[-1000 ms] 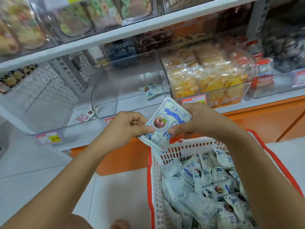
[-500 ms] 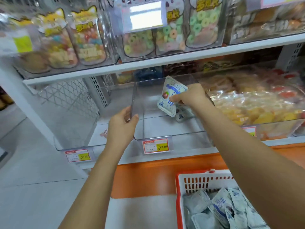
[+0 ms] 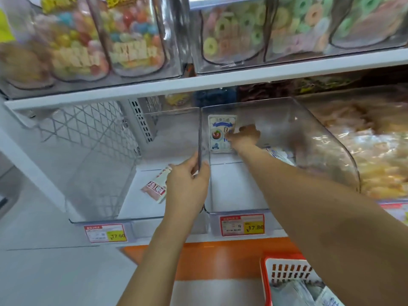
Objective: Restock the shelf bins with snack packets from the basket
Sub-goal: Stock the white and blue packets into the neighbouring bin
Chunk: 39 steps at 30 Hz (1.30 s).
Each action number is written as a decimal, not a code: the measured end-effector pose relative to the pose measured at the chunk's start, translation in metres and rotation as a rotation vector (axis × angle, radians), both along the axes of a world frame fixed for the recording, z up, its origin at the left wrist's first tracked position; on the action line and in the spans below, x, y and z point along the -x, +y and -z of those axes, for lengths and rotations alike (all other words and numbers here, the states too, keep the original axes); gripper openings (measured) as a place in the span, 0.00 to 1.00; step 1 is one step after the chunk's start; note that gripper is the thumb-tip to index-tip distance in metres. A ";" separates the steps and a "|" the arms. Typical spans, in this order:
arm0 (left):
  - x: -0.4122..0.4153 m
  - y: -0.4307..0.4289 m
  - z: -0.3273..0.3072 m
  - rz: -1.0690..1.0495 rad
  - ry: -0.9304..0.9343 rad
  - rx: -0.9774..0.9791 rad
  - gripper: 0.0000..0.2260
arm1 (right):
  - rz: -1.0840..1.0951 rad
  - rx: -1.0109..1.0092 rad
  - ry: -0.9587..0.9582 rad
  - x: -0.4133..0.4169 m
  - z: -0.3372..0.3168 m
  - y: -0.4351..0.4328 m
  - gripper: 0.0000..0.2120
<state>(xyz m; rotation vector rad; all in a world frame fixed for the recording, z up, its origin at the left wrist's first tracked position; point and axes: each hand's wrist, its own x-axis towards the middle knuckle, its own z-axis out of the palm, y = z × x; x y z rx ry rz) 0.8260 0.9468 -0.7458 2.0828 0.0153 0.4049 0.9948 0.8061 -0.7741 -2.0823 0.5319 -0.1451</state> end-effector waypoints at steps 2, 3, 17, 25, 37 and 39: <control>0.000 0.000 0.001 0.014 0.007 0.024 0.08 | 0.029 -0.052 0.037 -0.003 0.008 0.000 0.33; 0.001 0.000 0.001 0.009 0.009 0.035 0.08 | -0.001 -0.071 0.061 -0.004 0.011 0.000 0.30; 0.003 -0.003 0.000 -0.009 0.023 0.045 0.13 | -0.434 0.815 0.527 0.035 -0.021 -0.060 0.11; 0.005 -0.003 -0.002 0.000 0.025 0.036 0.15 | -0.492 0.160 0.756 0.034 -0.015 -0.064 0.19; 0.003 0.003 -0.003 0.039 0.085 -0.003 0.16 | -0.411 -0.293 0.079 0.040 -0.002 -0.050 0.15; 0.002 0.003 -0.003 0.035 0.078 -0.010 0.16 | -0.386 -0.332 0.017 0.038 -0.005 -0.048 0.15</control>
